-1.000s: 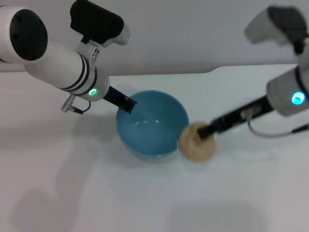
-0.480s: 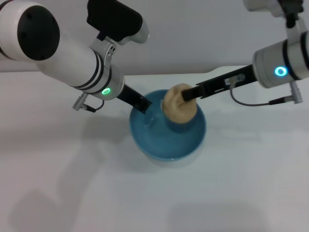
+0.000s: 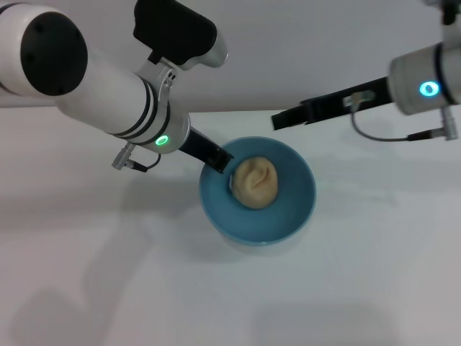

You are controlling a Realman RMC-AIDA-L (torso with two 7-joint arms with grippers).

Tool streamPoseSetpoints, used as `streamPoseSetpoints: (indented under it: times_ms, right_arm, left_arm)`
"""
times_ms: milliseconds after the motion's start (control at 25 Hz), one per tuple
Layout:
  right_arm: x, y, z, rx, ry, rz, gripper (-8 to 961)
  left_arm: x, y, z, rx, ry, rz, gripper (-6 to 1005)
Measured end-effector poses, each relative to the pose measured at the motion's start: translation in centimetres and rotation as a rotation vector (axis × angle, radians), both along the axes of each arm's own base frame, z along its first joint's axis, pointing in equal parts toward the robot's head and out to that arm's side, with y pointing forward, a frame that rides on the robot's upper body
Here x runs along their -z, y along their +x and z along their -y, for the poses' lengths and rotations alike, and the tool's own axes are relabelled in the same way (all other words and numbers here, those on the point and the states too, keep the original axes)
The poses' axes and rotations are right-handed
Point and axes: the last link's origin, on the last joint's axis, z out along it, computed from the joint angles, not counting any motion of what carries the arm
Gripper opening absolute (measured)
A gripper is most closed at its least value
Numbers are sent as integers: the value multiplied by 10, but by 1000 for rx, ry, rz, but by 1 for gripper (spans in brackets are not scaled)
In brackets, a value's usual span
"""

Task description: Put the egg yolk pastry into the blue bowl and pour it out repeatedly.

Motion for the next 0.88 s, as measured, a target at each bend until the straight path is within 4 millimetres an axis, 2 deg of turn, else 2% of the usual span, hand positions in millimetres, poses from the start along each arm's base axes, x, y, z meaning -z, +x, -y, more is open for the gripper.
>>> streamPoseSetpoints:
  times_ms: [120,240,360,480,640,760,880]
  right_arm:
    - [-19,12,0,44,51,-19,262]
    - [-48,35,1,110,163,-37,276]
    - [-79,70,8,212,297,-63,274]
    - [-101,111,26,330,396,-94,272]
    - [-118,157,54,462,475,-115,269]
    - [-123,179,73,527,511,-131,266]
    - [-120,192,83,569,511,-139,264]
  left_arm:
    - [-2,-3,-2,7,28,11,2]
    - [-1,-4,-6,71,84,24,2]
    - [2,-2,-6,159,145,42,2]
    - [7,2,-1,270,234,97,2]
    - [14,10,6,405,325,163,2]
    - [17,16,9,501,368,174,2]
    - [17,23,15,645,456,200,2]
